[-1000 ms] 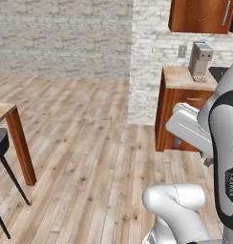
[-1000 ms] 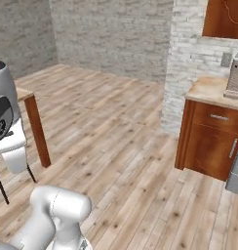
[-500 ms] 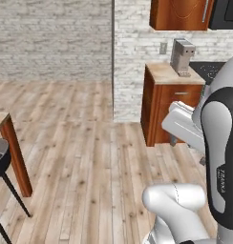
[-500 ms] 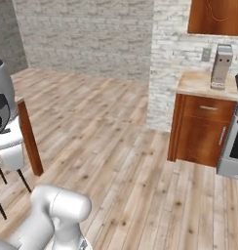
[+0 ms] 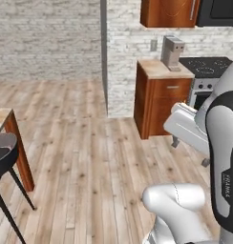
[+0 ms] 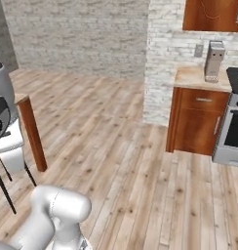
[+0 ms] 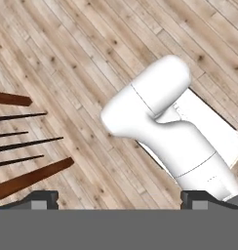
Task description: Pick the pot and strainer and place them in the sink. Then turn on the water.
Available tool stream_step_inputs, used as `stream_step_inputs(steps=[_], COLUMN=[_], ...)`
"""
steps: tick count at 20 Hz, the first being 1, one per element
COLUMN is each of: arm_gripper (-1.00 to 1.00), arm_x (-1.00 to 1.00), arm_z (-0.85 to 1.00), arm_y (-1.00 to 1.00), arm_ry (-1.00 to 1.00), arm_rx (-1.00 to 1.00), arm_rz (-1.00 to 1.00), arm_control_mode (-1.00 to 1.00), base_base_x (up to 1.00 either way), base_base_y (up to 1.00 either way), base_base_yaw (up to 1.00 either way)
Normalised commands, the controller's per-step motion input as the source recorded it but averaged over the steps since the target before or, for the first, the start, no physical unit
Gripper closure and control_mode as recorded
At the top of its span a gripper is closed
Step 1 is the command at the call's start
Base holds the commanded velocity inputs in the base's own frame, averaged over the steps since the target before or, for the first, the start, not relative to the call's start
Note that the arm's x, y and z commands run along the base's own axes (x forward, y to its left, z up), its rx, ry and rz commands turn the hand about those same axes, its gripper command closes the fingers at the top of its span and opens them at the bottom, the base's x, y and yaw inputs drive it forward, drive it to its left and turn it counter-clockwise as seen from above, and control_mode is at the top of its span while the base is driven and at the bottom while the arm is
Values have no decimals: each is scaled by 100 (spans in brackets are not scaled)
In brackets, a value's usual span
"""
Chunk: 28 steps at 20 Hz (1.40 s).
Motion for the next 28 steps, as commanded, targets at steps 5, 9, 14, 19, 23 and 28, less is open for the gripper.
stream_step_inputs(steps=[5, 9, 14, 19, 23, 28], arm_gripper=[-100, -100, -100, -100, -100, -100], arm_x=[0, 0, 0, 0, 0, 0], arm_z=[0, 0, 0, 0, 0, 0], arm_y=[0, 0, 0, 0, 0, 0], arm_ry=[0, 0, 0, 0, 0, 0], arm_rx=[0, 0, 0, 0, 0, 0], arm_rz=[0, 0, 0, 0, 0, 0], arm_control_mode=[100, 100, 100, 100, 100, 100], base_base_x=[3, 0, -4, 0, 0, 0], base_base_y=[96, 100, 93, 77, 92, 75], base_base_yaw=[-15, -25, -29, -18, -17, -10])
